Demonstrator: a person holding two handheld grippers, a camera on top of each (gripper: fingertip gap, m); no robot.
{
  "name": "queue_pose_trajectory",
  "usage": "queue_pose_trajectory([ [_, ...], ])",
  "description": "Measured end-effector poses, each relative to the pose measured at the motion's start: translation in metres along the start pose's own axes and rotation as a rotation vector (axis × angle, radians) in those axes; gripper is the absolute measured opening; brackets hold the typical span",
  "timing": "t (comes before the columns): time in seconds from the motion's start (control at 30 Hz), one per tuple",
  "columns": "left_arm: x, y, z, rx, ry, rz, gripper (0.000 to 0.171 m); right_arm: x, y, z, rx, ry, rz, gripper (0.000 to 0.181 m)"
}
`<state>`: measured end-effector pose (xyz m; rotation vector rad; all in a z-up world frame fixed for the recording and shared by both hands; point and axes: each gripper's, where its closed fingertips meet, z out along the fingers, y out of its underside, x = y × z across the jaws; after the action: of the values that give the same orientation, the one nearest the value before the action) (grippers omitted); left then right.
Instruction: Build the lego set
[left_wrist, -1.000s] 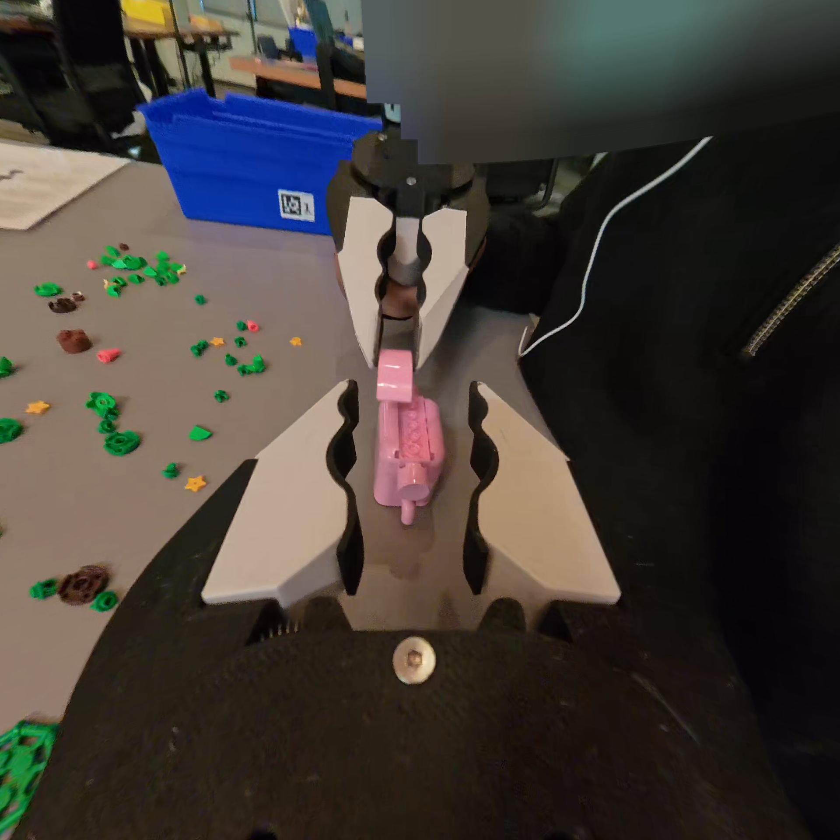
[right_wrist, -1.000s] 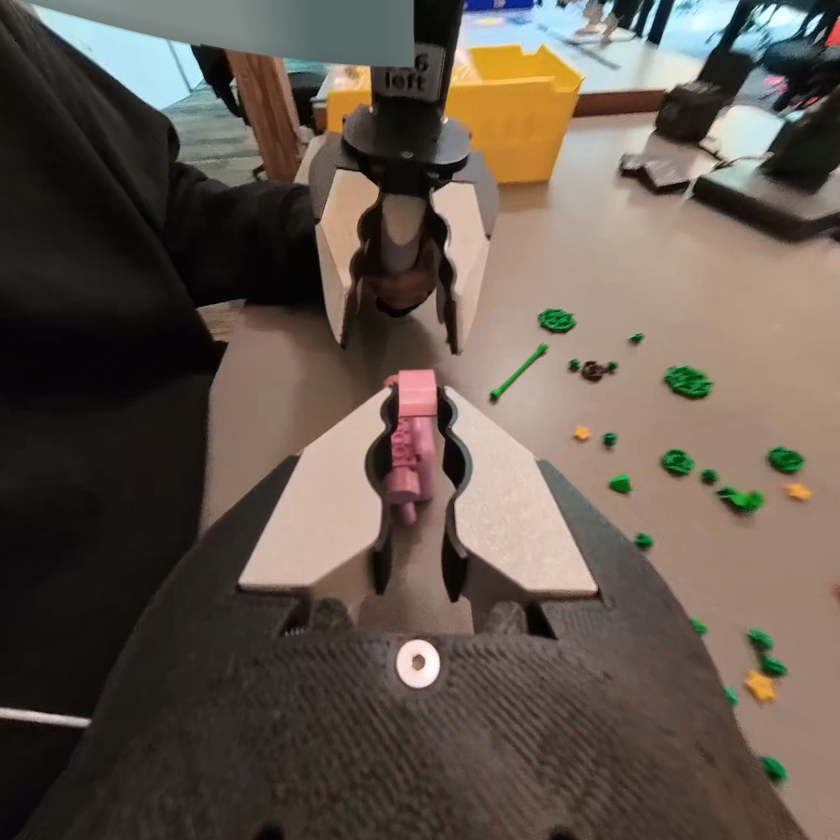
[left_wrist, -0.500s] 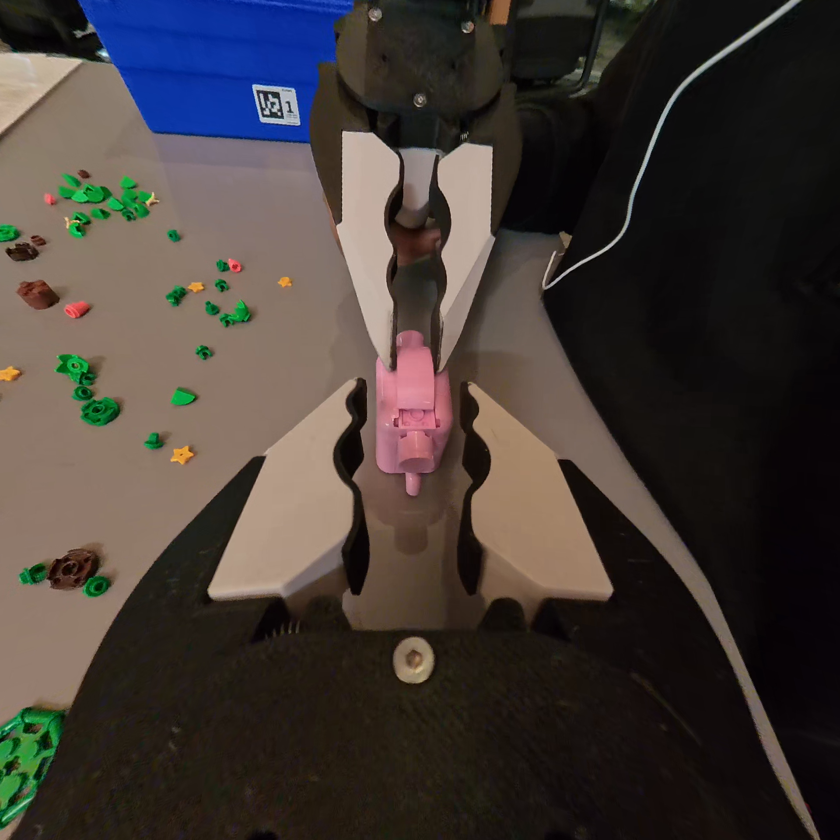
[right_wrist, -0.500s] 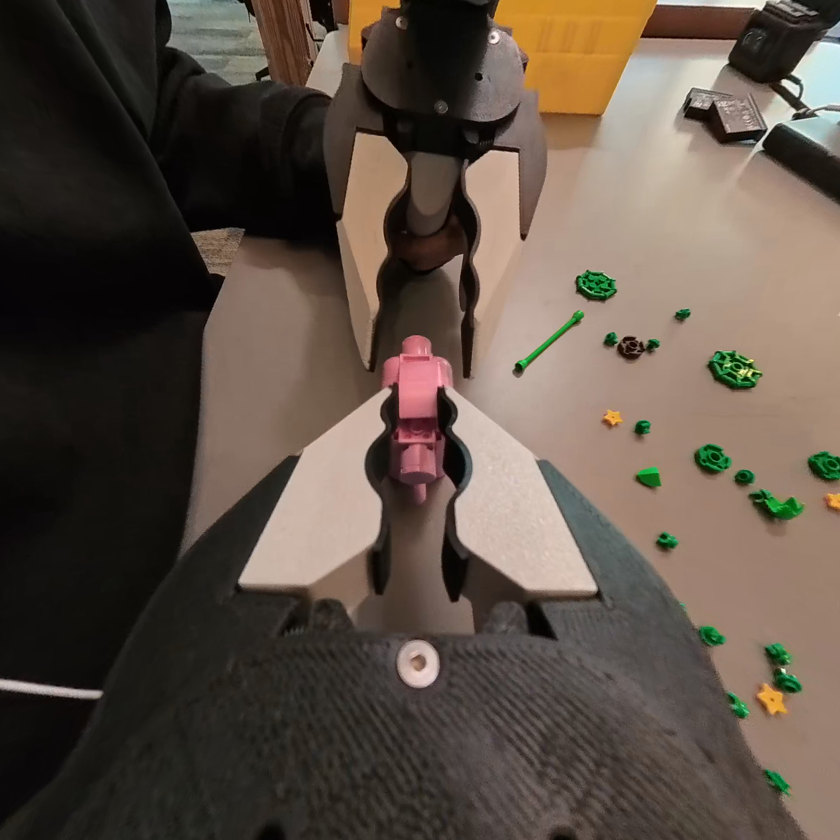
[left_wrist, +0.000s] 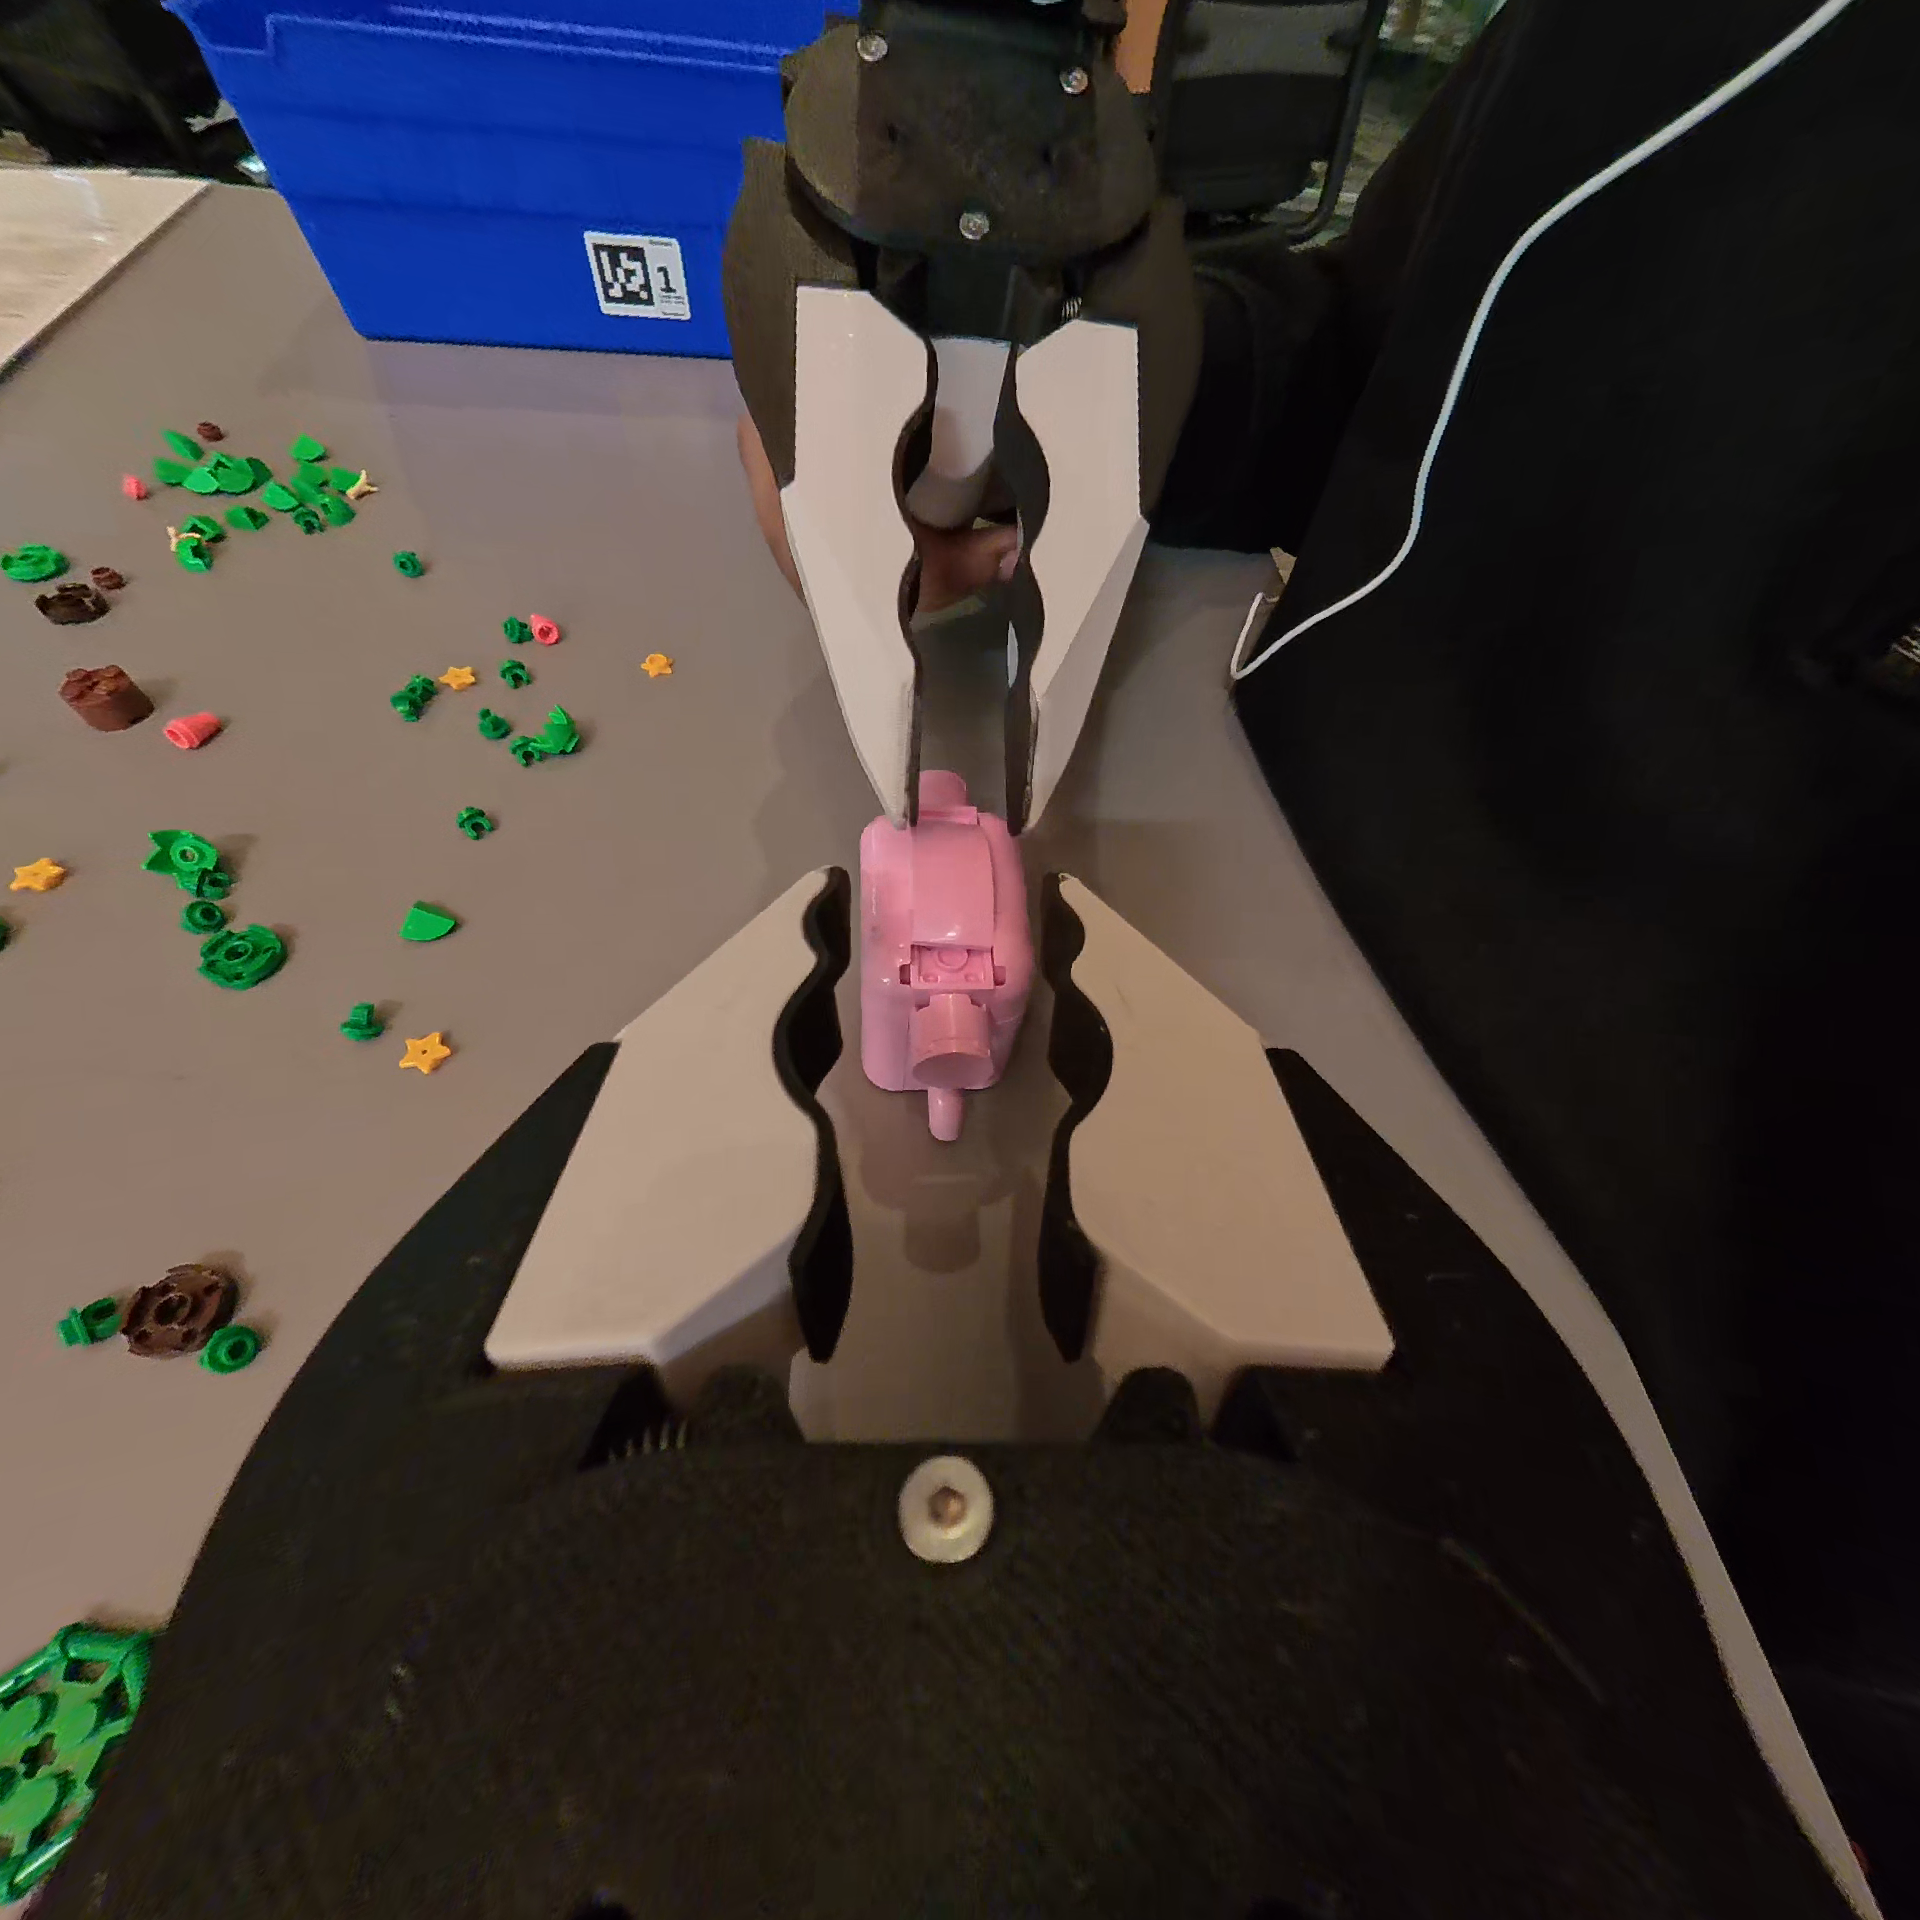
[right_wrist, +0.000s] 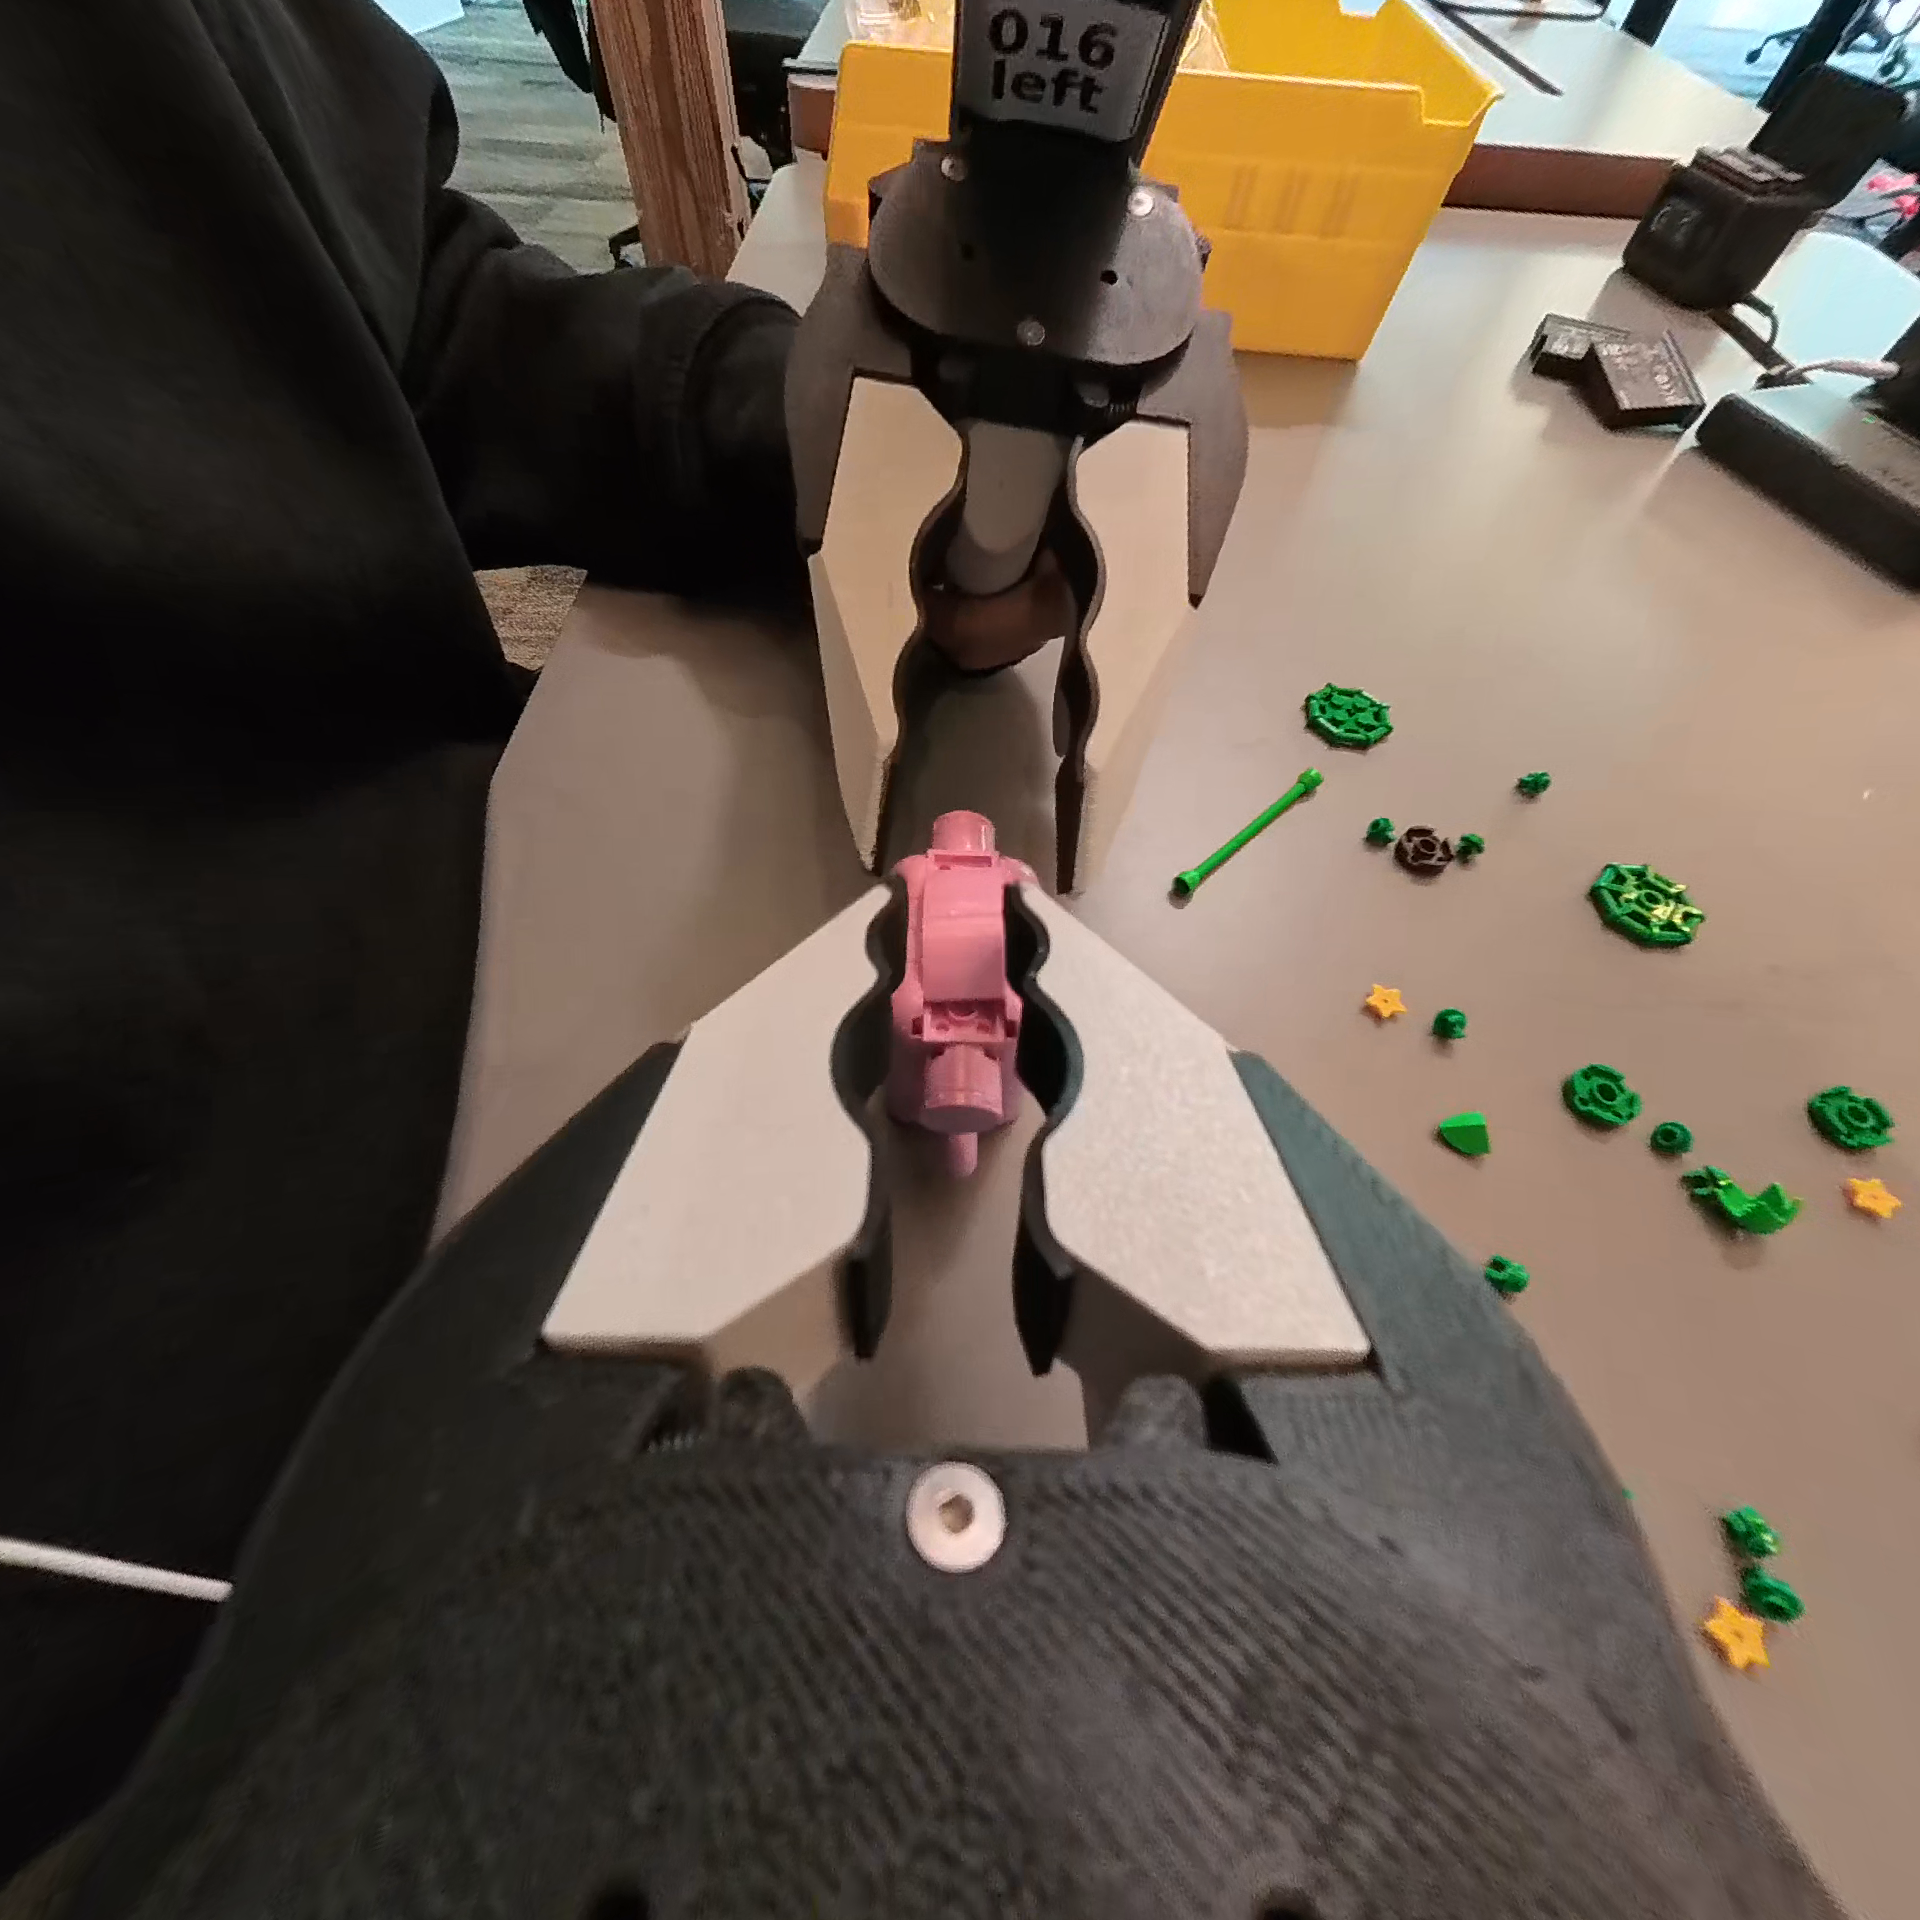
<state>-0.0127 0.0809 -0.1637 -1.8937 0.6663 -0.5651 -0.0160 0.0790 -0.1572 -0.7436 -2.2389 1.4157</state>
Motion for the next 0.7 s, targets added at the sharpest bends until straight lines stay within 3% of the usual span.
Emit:
queue_pose_trajectory([
  [0.23,0.0009,-0.0005,0.0003,0.001,0.003,0.009,0.029,-0.0010,0.0056,0.0019,-0.022,-0.011,0.003,0.008],
  [0.7,-0.0003,0.0009,0.0016,-0.005,-0.001,0.013,0.026,0.0020,0.0020,-0.0025,0.002,-0.008,0.015,0.013],
])
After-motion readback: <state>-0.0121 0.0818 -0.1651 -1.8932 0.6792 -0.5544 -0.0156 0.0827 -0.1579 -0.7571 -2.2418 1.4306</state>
